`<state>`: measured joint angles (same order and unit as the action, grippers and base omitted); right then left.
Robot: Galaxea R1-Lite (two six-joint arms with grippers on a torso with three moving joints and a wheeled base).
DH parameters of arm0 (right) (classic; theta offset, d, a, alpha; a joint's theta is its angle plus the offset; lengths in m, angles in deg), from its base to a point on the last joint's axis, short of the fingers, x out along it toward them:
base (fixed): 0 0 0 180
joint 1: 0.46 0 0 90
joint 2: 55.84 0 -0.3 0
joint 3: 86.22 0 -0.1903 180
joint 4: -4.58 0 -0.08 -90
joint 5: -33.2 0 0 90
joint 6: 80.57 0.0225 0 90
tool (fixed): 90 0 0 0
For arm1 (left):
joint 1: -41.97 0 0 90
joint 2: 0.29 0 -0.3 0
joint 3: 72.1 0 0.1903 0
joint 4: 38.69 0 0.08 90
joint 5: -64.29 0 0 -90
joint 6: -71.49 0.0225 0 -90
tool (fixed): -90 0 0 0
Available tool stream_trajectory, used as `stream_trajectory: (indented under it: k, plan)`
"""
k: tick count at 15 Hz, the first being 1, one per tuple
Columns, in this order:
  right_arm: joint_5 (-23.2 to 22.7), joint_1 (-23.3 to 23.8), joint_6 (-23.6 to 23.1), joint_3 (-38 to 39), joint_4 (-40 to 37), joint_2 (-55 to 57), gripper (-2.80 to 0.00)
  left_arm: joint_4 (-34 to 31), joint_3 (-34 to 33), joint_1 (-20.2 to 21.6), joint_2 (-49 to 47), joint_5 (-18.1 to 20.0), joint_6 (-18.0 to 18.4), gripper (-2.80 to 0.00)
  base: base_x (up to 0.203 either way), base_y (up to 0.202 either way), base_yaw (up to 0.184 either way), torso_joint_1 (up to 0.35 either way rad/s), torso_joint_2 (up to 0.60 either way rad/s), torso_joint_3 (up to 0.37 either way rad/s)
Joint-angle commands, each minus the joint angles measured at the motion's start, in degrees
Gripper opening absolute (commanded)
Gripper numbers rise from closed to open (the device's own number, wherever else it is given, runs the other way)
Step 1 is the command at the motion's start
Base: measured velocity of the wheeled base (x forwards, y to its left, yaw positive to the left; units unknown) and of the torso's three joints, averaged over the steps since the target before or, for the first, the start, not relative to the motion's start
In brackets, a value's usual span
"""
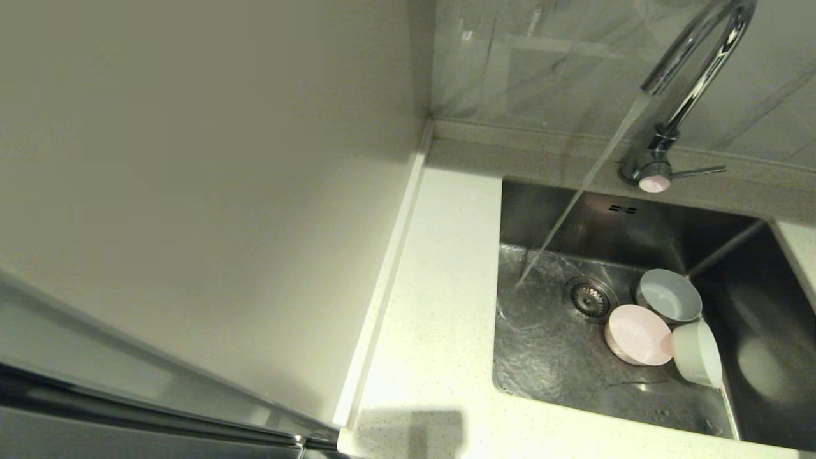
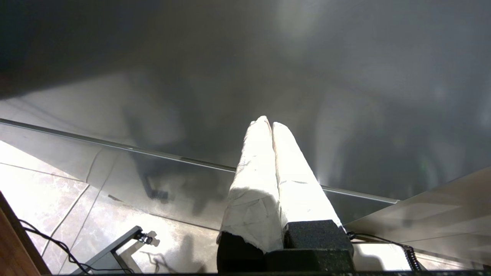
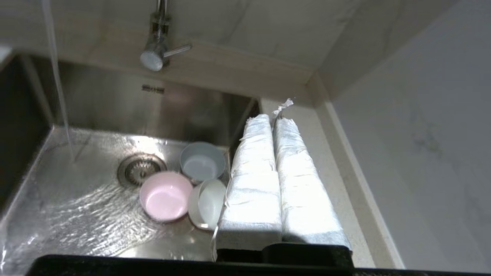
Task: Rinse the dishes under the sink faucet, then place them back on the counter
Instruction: Put a bowl into the sink
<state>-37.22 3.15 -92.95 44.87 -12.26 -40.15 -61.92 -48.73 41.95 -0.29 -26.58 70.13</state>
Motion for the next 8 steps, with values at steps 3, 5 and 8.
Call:
stream_trajectory:
  k: [3,5,8]
  plan:
    - [2.30,-2.94,-1.03,4.03,-4.20,-10.41,-2.80,0.04,0.00,0.00,0.22,0.00,-0.02,-2.80,0.000,0.000,0.000,0.000,0.00,0.000]
    - [2.97,-3.31,-1.58,4.68,-10.05,-15.80,-2.80,0.04,0.00,-0.03,0.18,0.00,-0.04,-2.80,0.000,0.000,0.000,0.000,0.00,0.000]
    - [2.91,-3.52,-1.81,4.54,-10.92,-15.69,-2.80,0.04,0.00,0.02,0.18,0.00,-0.04,-2.80,0.000,0.000,0.000,0.000,0.00,0.000]
